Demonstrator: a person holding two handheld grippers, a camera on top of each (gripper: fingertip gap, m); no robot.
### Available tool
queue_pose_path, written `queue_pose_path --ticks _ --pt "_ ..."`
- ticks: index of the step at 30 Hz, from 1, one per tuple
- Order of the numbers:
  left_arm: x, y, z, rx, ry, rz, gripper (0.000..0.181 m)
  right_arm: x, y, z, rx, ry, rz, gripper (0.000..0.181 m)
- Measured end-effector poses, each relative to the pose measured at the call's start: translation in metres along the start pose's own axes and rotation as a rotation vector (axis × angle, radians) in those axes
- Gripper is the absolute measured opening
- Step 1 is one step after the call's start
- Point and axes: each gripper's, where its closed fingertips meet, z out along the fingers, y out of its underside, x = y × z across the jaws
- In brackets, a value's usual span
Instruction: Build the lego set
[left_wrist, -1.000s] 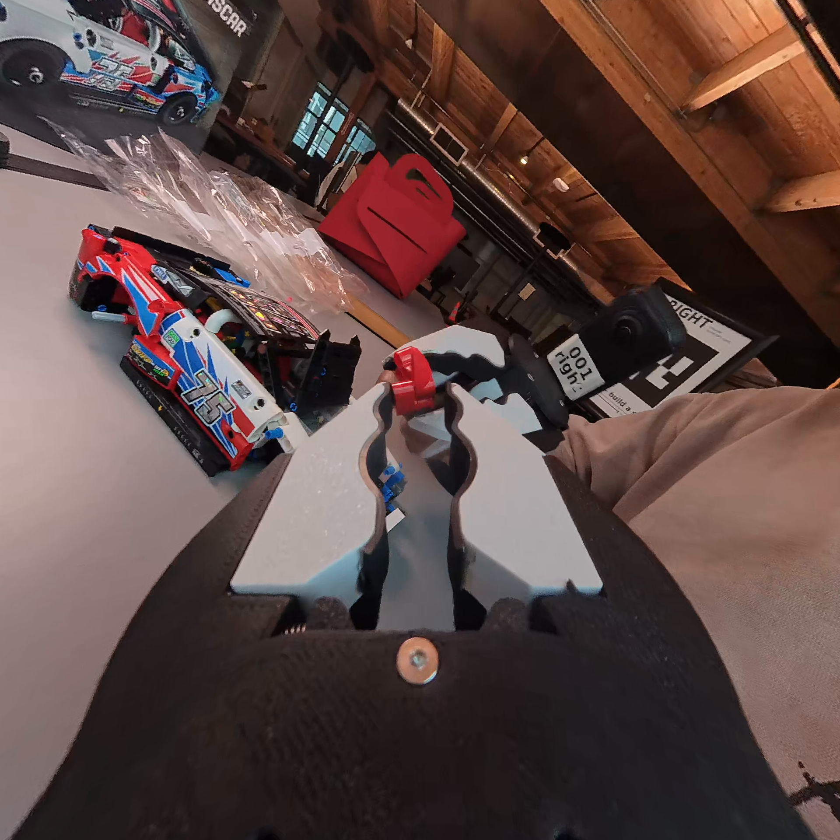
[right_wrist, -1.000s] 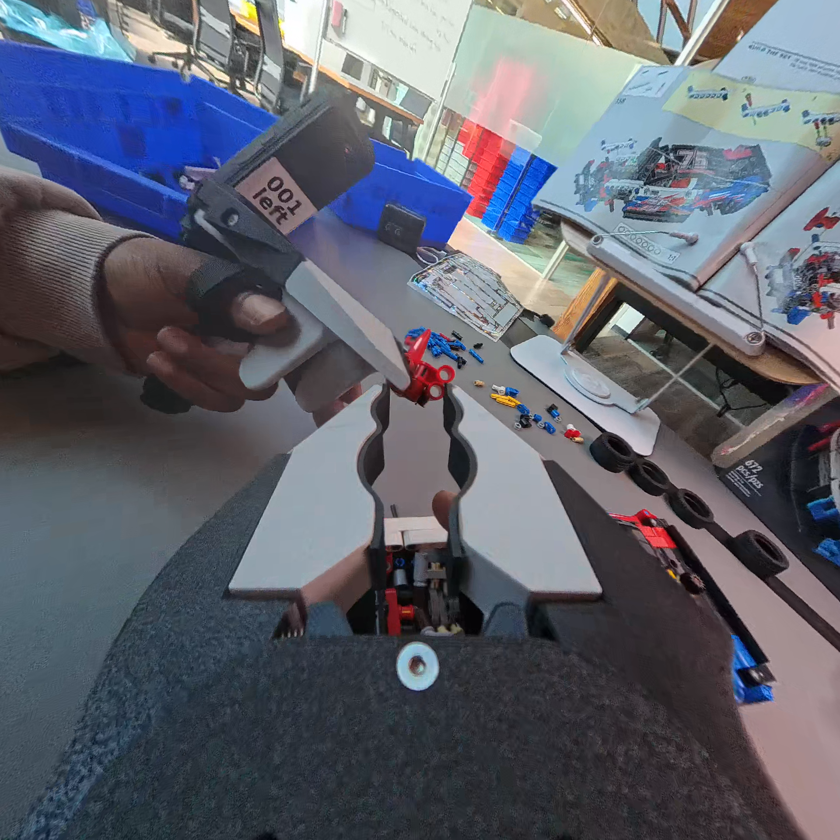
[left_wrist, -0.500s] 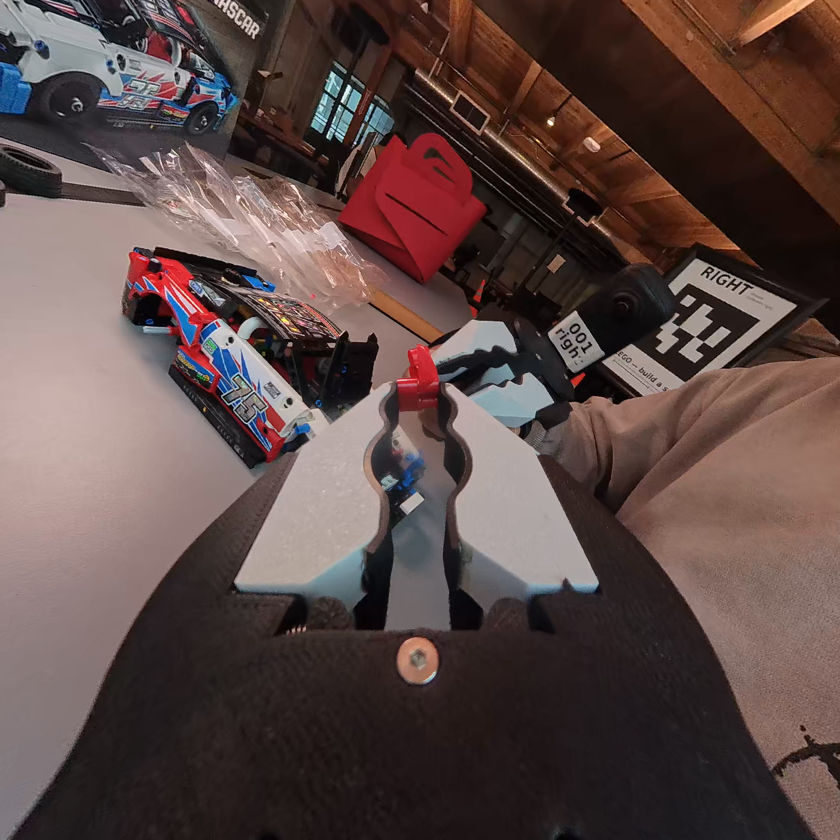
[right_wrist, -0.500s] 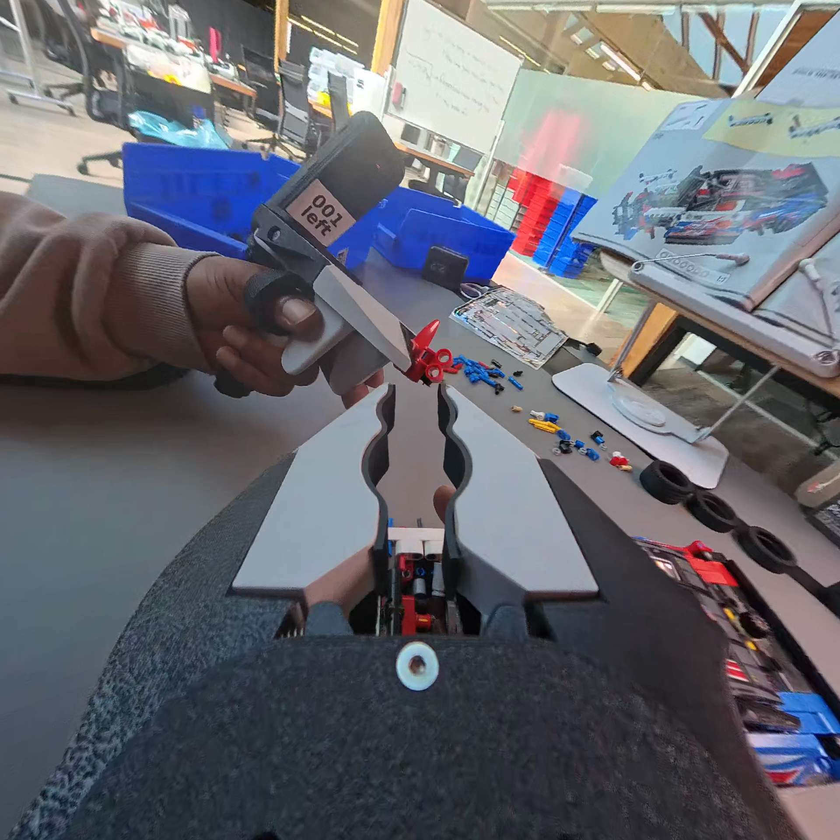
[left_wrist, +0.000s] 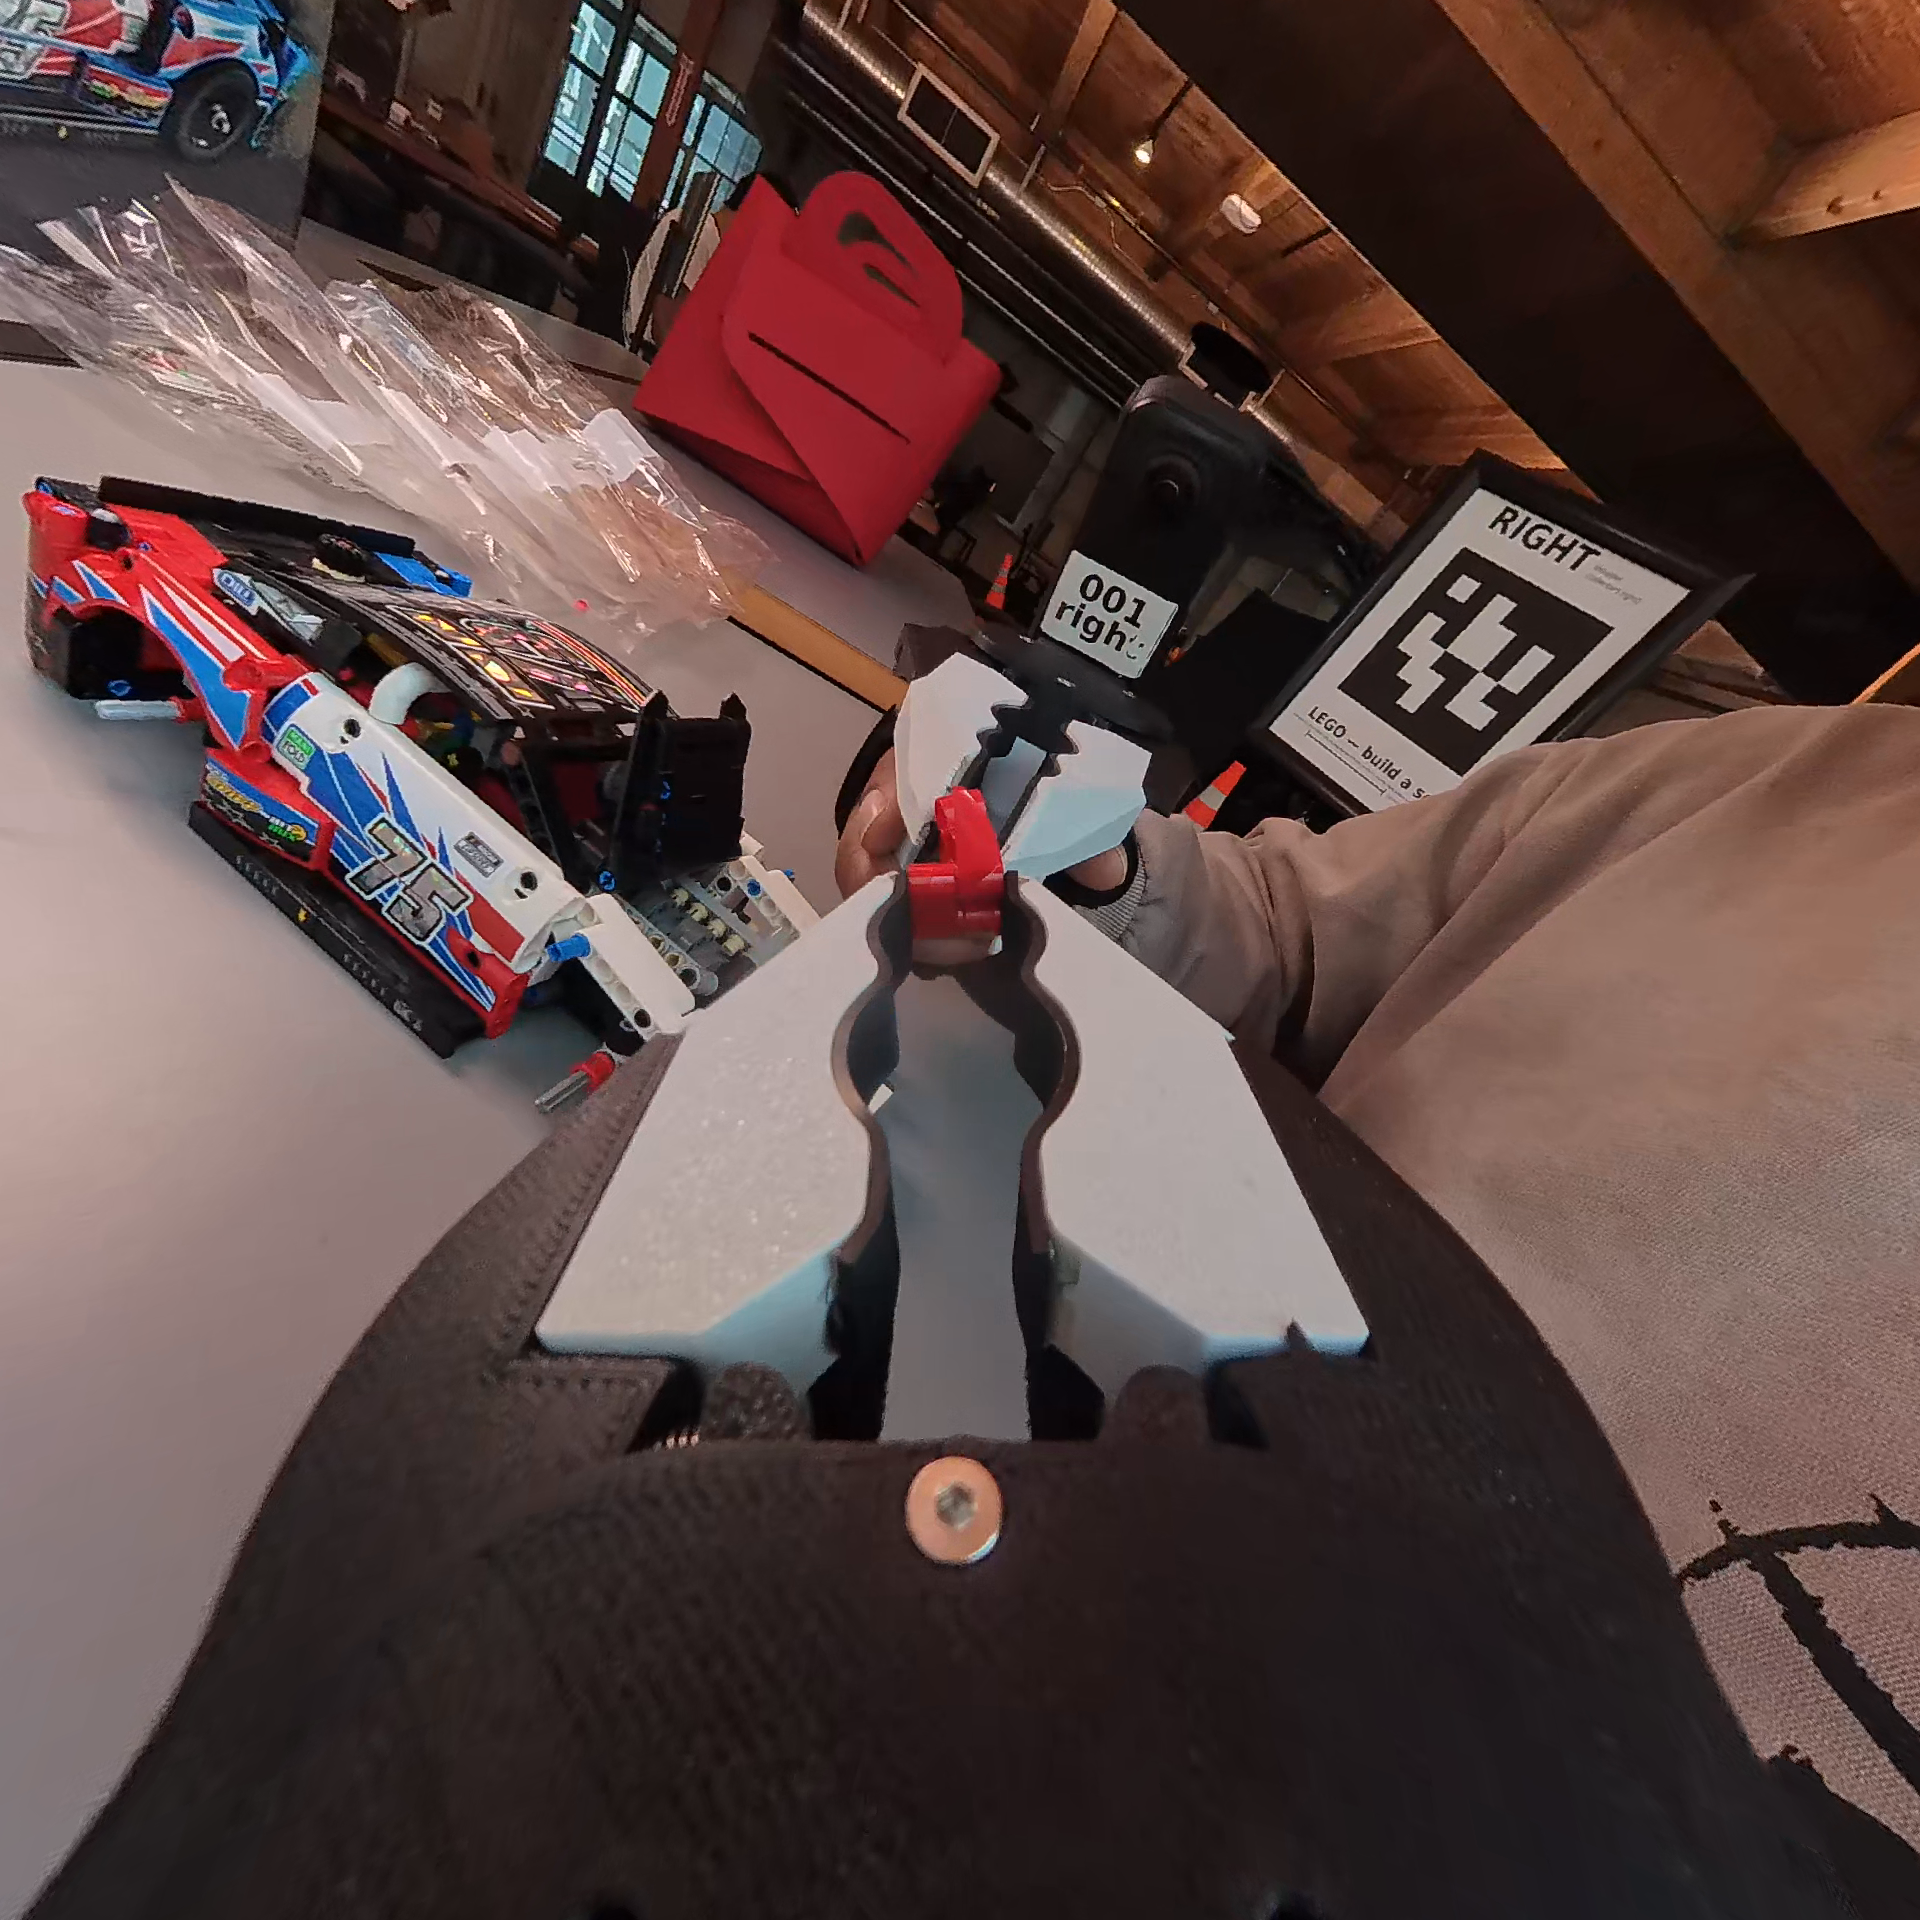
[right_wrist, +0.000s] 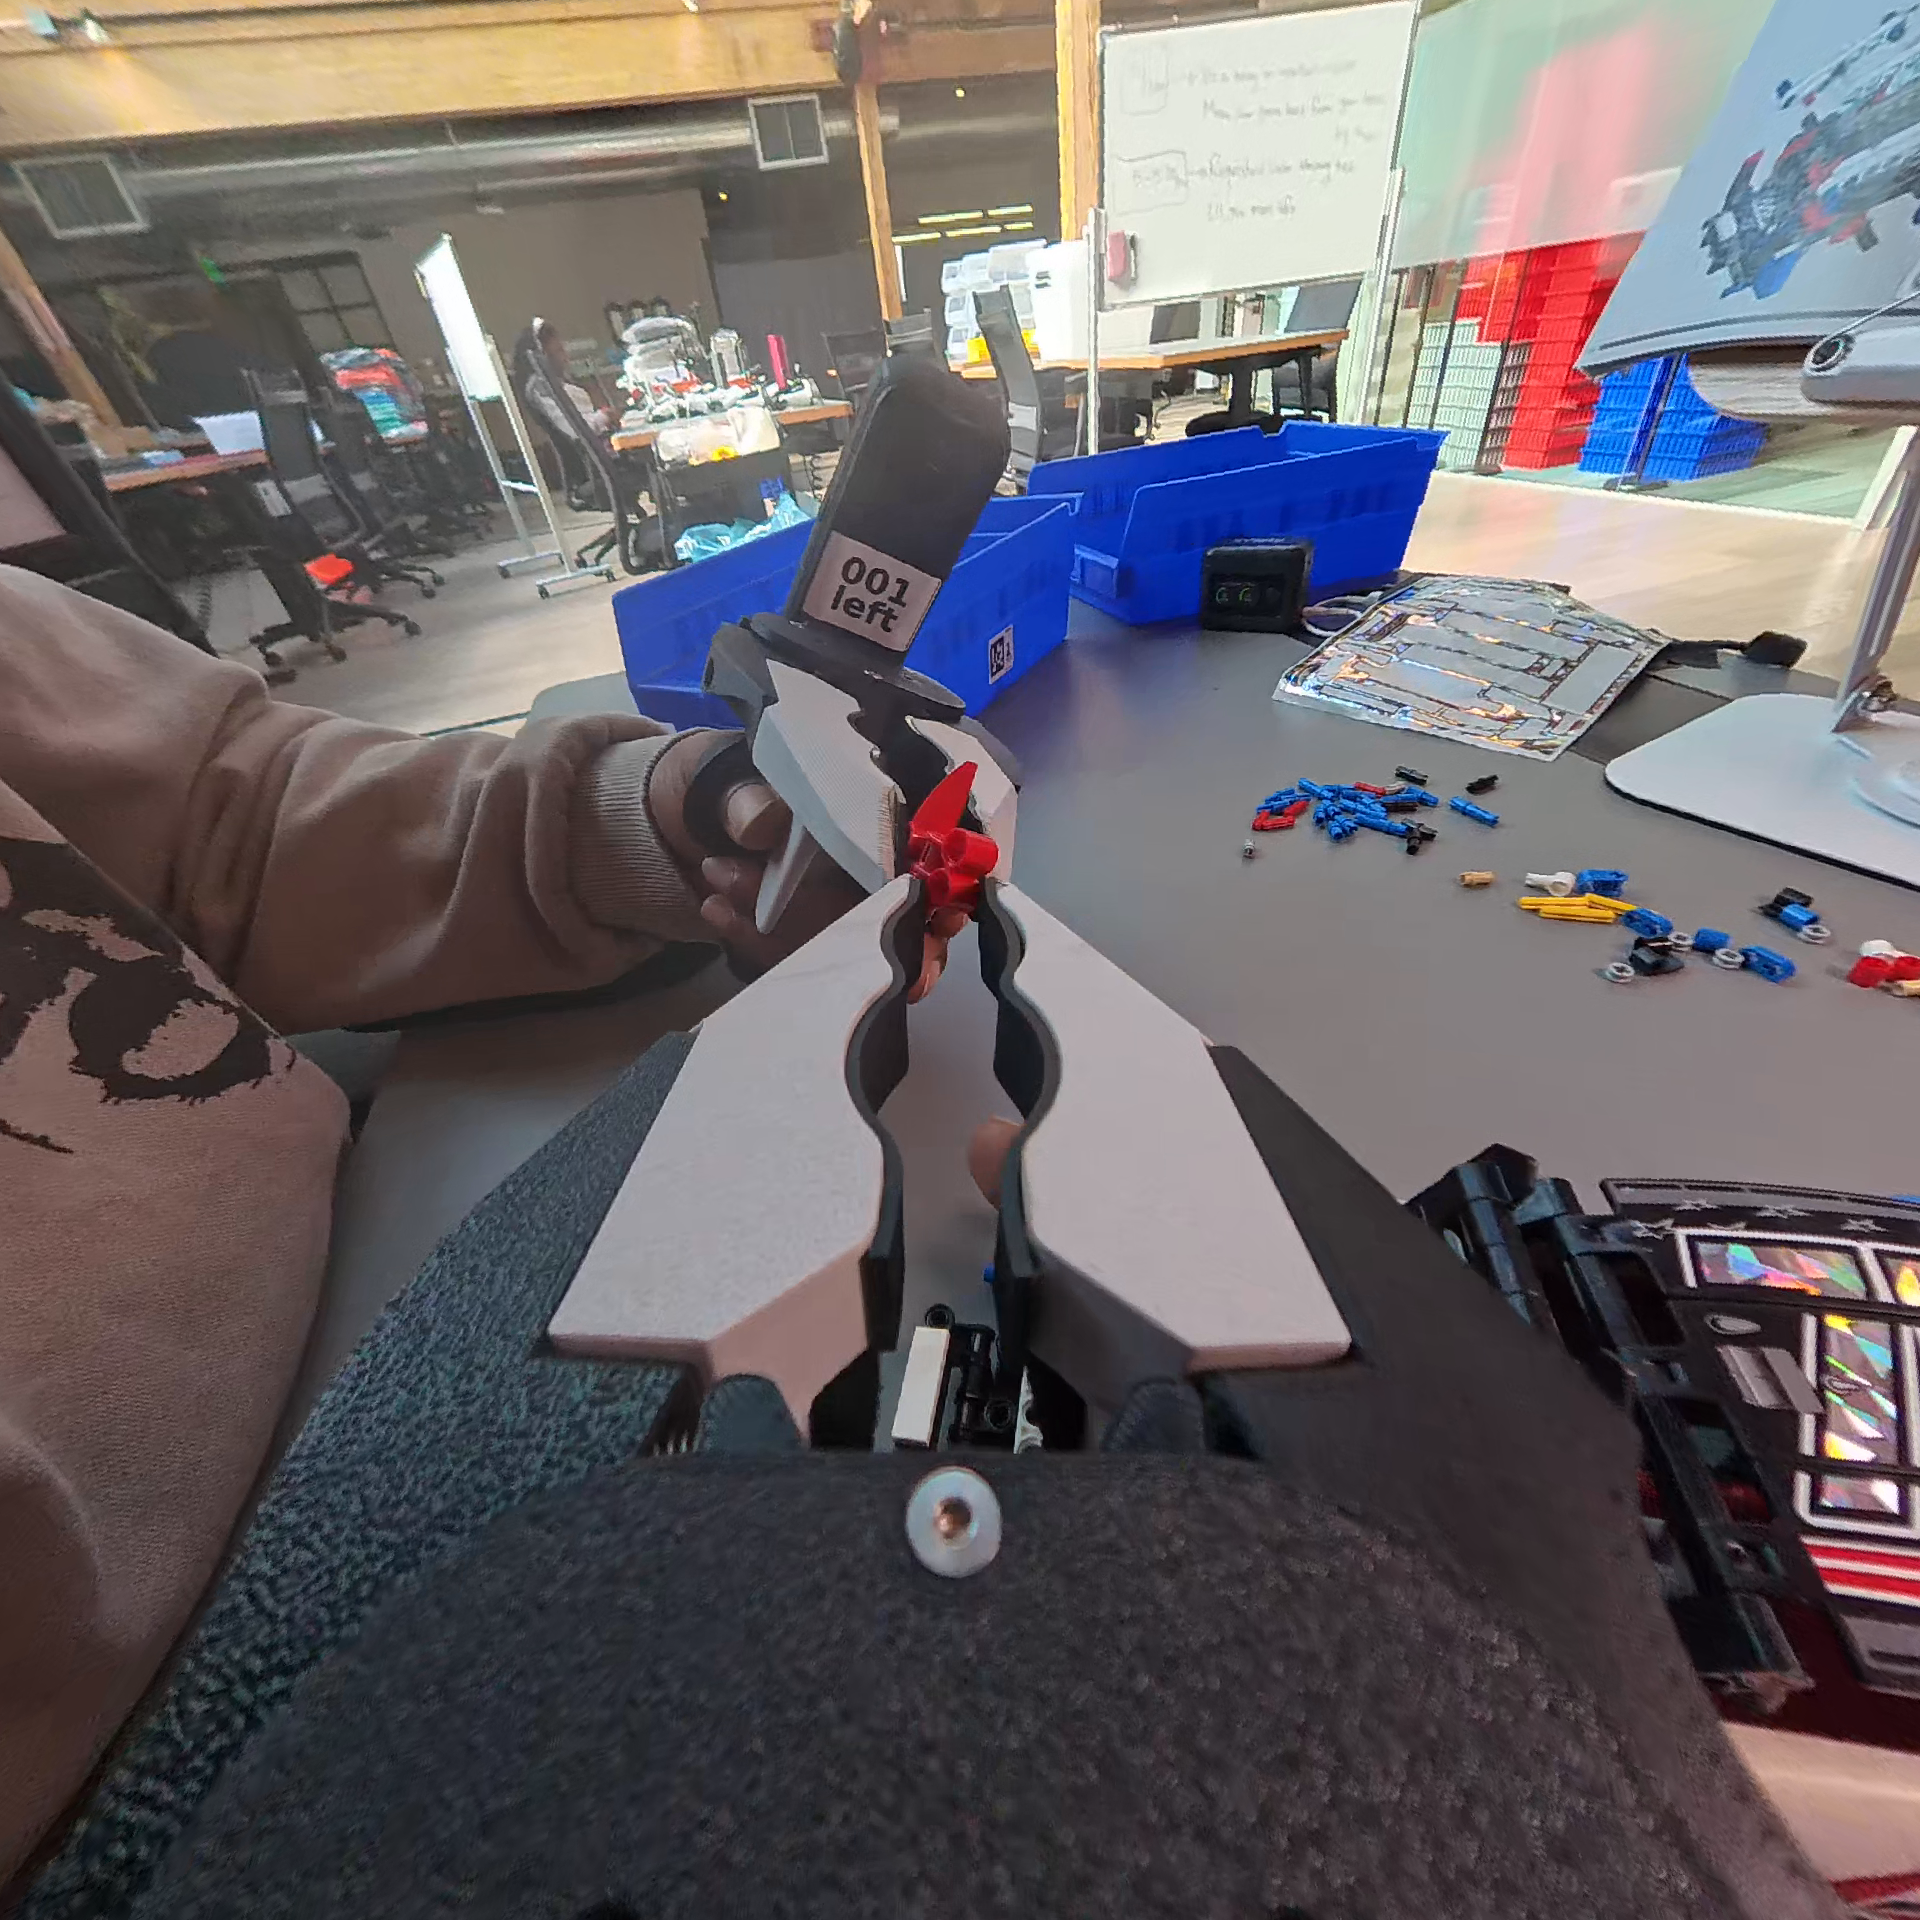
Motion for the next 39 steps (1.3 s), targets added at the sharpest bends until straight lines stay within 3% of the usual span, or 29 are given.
queue_pose_path --ticks 16,26,39 --pt "-0.023 0.003 -0.001 -0.008 -0.169 -0.008 0.014 0.018 0.011 0.004 -0.070 0.161 -0.157 0.007" --pt "-0.007 0.002 0.001 -0.004 -0.066 0.034 0.014 0.008 -0.001 -0.003 0.021 -0.019 0.089 0.011" --pt "0.007 0.009 0.005 -0.061 -0.019 0.123 0.014 -0.011 0.003 -0.006 -0.017 -0.176 0.158 0.008"
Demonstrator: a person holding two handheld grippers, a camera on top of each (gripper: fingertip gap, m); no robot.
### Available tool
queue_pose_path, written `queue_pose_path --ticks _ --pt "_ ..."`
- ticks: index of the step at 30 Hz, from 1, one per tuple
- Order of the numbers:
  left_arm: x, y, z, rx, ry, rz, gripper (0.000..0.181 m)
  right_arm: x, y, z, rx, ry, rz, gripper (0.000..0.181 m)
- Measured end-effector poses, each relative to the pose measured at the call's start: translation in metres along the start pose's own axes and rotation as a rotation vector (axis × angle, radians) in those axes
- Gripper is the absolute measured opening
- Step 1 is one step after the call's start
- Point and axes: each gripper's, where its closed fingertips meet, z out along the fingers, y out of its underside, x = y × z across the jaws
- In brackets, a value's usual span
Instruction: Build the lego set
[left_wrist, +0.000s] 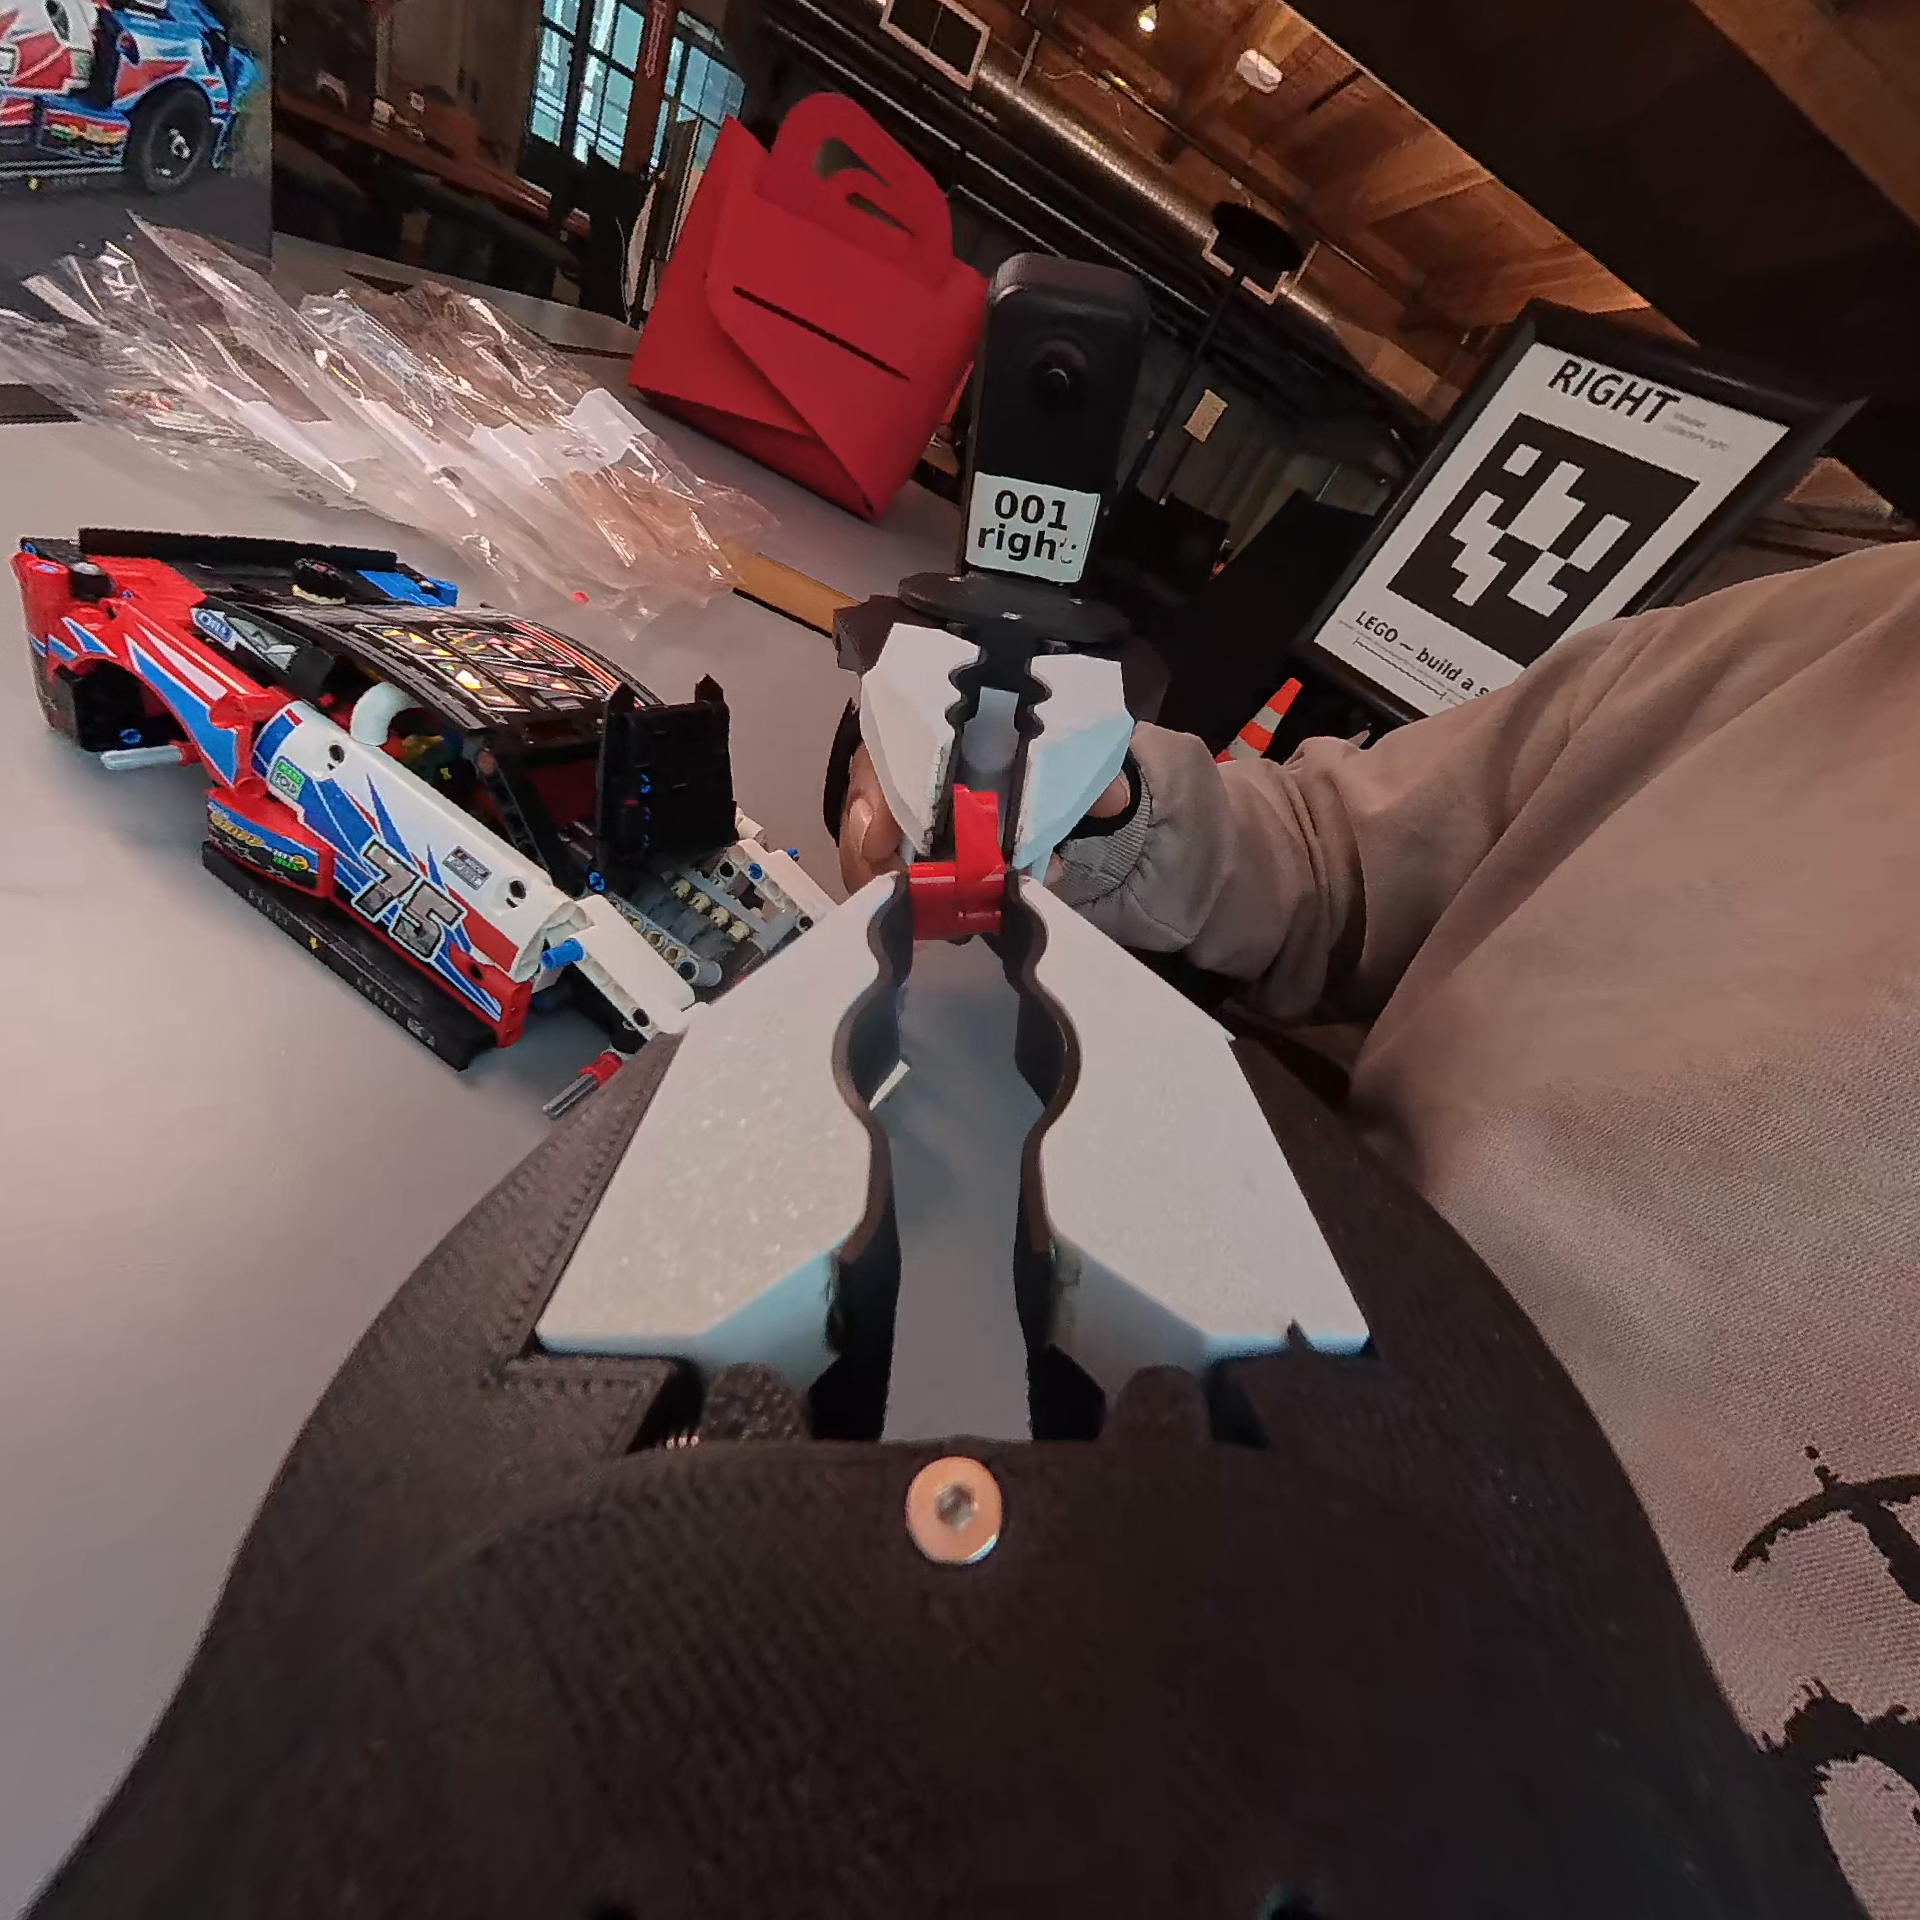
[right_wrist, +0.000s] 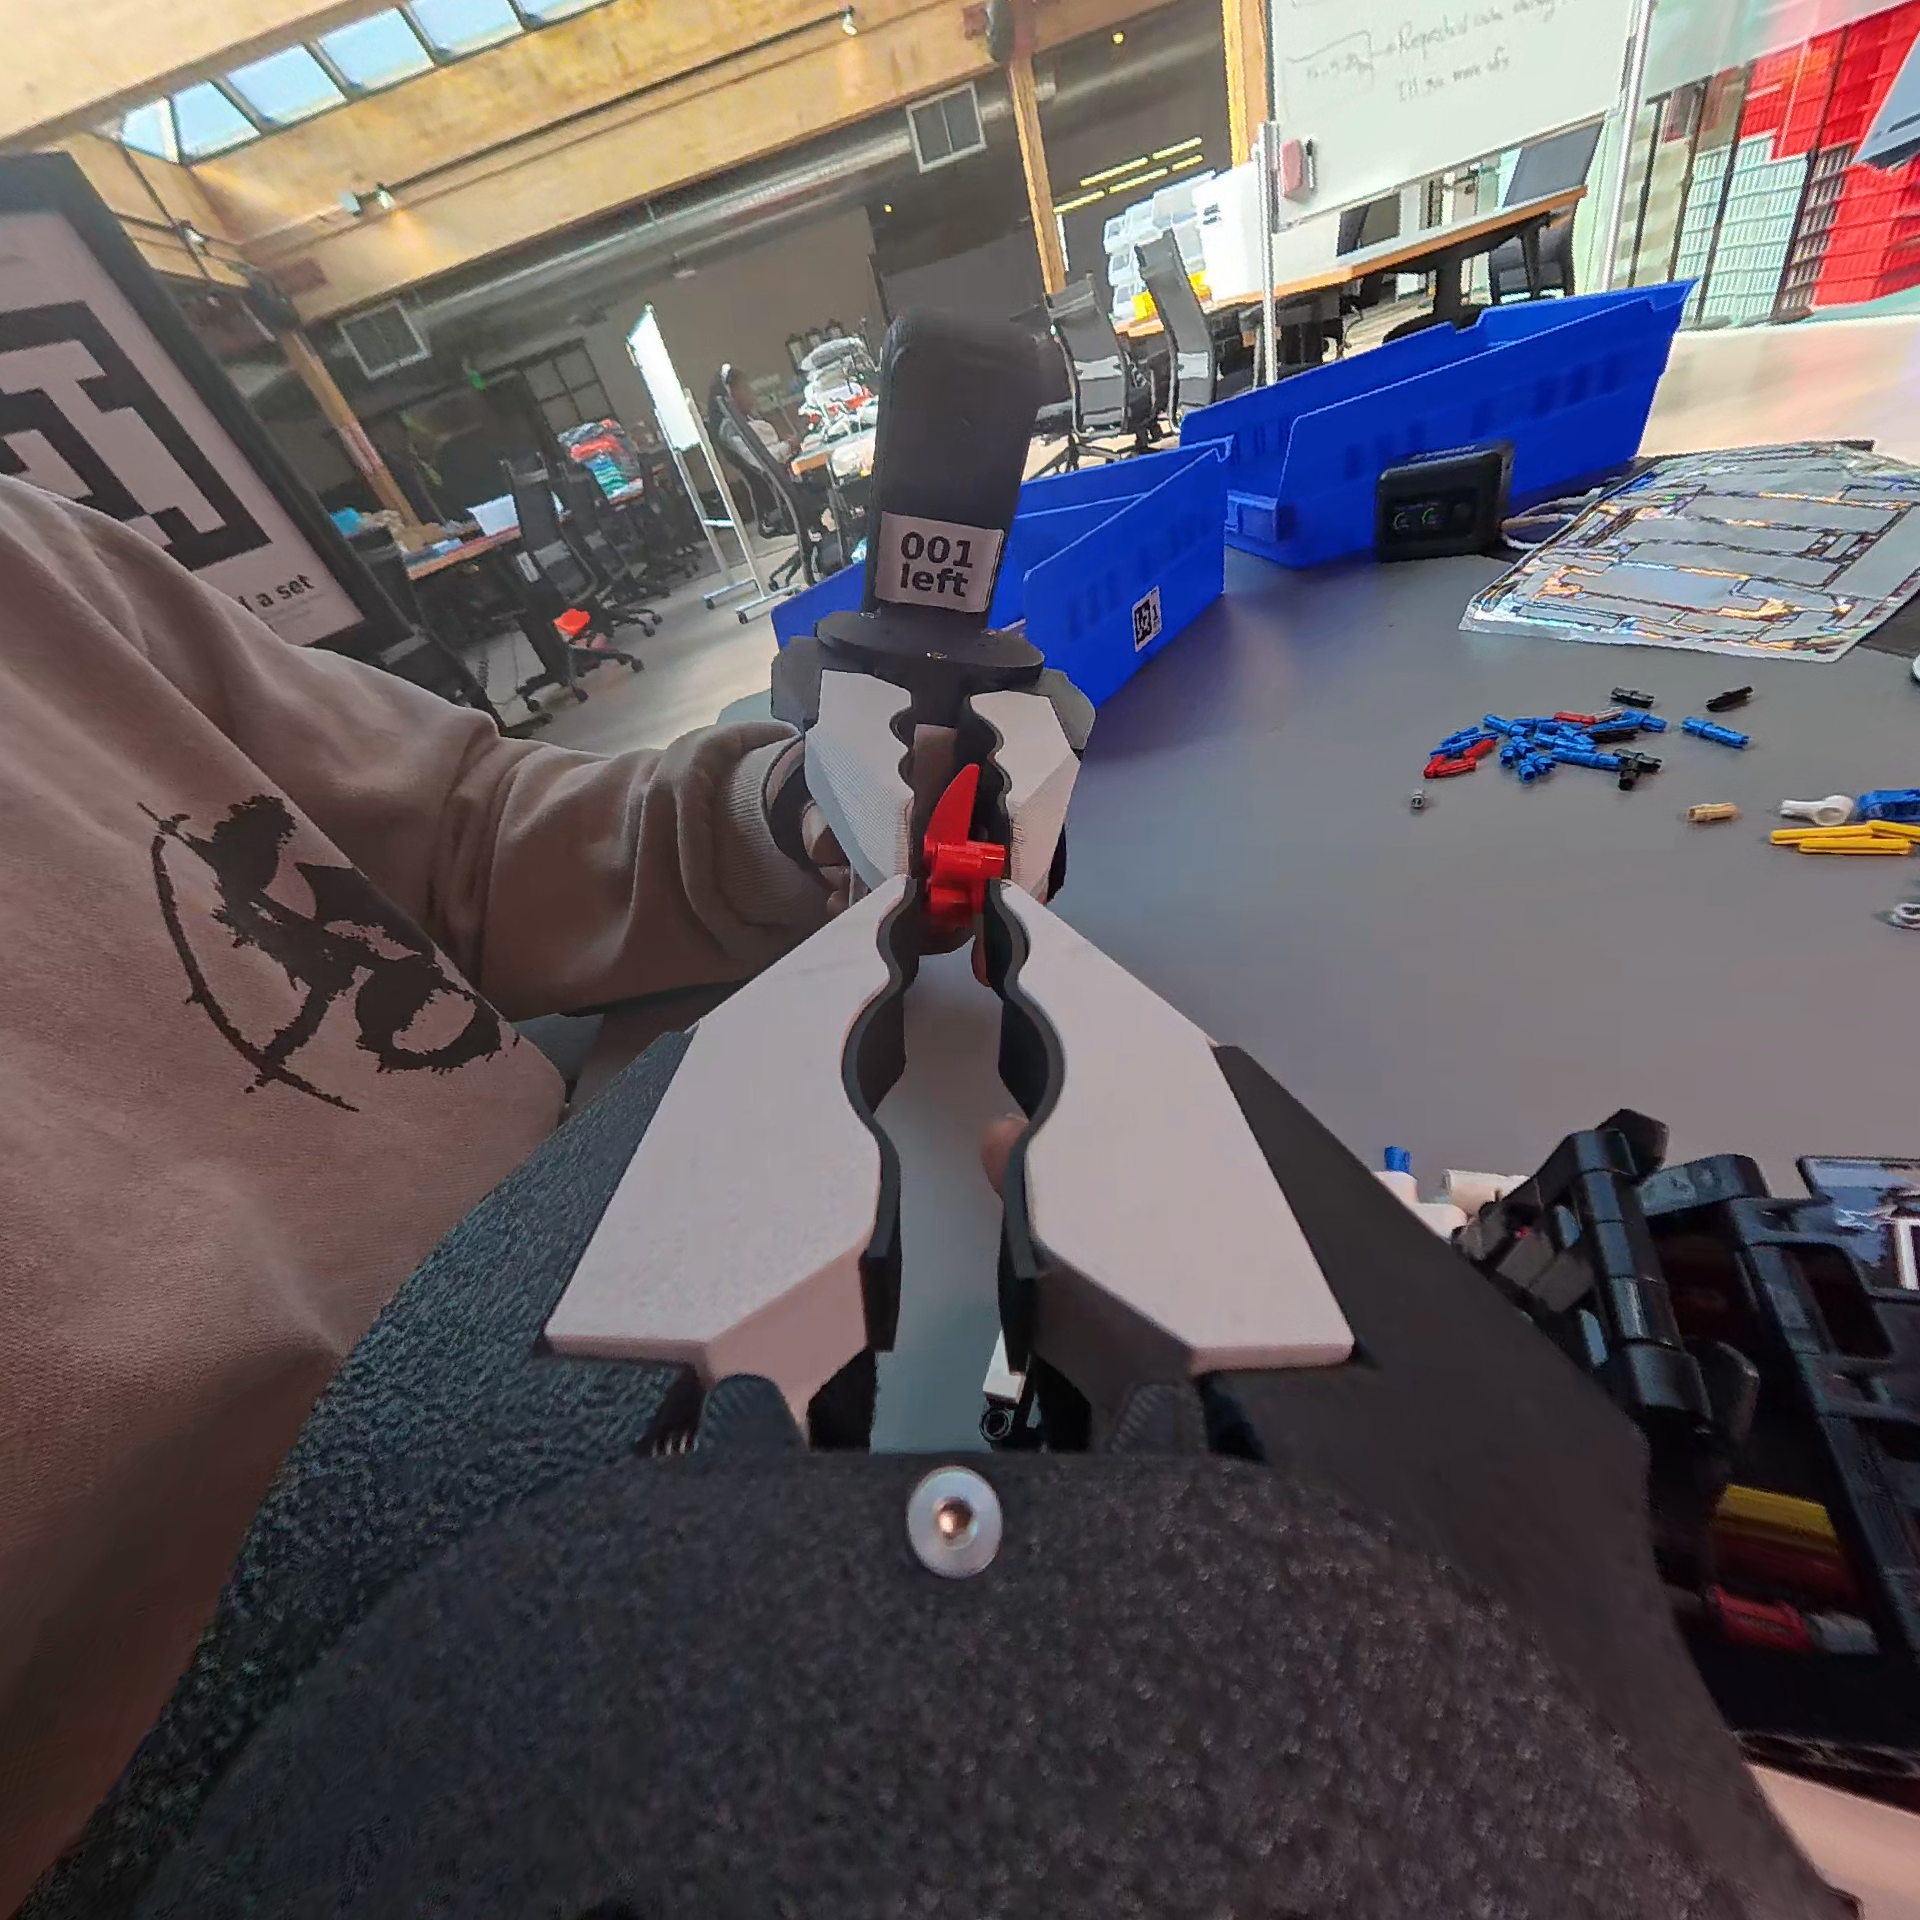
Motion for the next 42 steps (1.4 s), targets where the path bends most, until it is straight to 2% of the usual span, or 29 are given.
queue_pose_path --ticks 7,10,19,23,39,40,41,42 --pt "0.000 0.008 0.001 -0.056 -0.011 0.043 0.014 -0.003 0.008 0.002 -0.038 -0.025 -0.010 0.011" --pt "0.000 0.010 0.003 -0.064 -0.016 0.053 0.015 -0.002 0.009 0.002 -0.052 -0.011 -0.037 0.006" --pt "0.003 0.003 0.004 -0.010 -0.040 0.105 0.015 -0.006 0.000 0.003 0.020 -0.025 0.005 0.004" --pt "0.001 0.007 0.003 -0.071 -0.072 0.125 0.015 -0.004 0.002 0.005 0.020 0.003 -0.039 0.004" --pt "0.014 0.008 0.008 -0.087 -0.025 0.142 0.016 -0.017 -0.007 0.000 0.081 -0.120 0.033 0.003" --pt "0.015 0.015 0.009 -0.126 -0.022 0.153 0.016 -0.017 -0.011 -0.001 0.104 -0.122 0.041 0.005" --pt "0.012 0.041 0.013 -0.266 -0.034 0.212 0.015 -0.013 -0.042 -0.013 0.281 -0.126 0.101 0.004" --pt "0.010 0.073 0.020 -0.402 -0.056 0.305 0.015 -0.005 -0.067 -0.030 0.372 -0.134 0.159 0.003"
